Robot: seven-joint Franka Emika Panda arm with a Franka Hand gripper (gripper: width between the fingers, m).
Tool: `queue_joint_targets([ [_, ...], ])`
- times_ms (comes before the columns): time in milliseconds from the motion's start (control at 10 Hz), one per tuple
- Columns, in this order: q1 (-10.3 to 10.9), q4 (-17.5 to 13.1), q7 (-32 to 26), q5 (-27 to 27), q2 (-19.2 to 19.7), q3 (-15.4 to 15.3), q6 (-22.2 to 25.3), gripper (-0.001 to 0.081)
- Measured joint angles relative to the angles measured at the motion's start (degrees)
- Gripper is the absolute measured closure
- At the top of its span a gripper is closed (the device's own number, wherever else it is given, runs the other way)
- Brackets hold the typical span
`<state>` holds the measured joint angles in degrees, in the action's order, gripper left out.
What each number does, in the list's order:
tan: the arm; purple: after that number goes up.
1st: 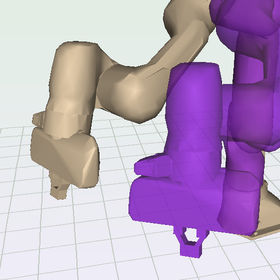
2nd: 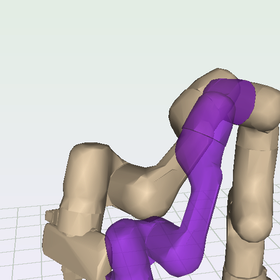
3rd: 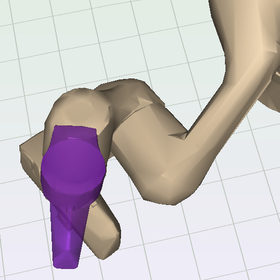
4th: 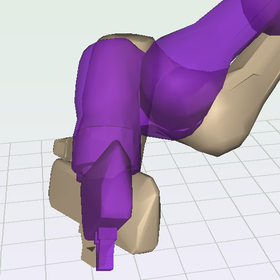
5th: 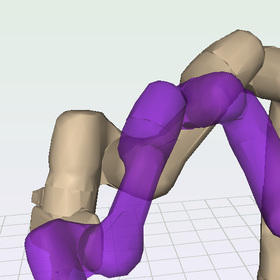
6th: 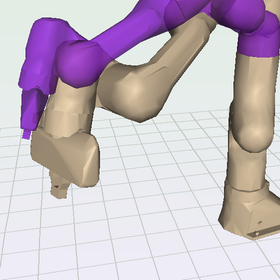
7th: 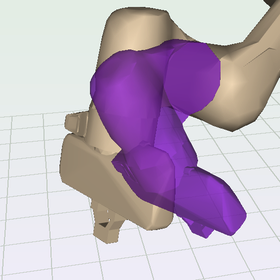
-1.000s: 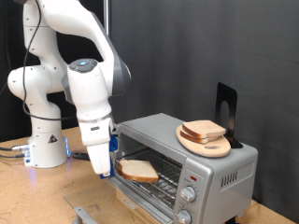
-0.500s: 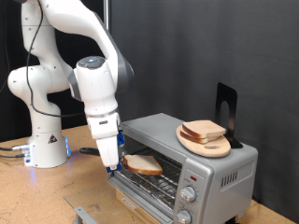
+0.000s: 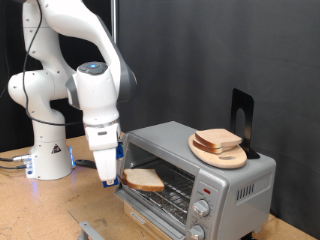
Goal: Make a piece of toast with the oven
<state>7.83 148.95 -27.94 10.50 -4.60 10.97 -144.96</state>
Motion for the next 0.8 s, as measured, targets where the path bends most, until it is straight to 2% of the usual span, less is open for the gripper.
queue_joint_targets([
  [500, -1.7, 0.45, -1.04, -0.49, -0.08, 1.08, 0.77, 0.0481],
  [800, -1.77, -1.82, -2.76, 3.82, -2.24, 1.5, 7.56, 0.0481],
])
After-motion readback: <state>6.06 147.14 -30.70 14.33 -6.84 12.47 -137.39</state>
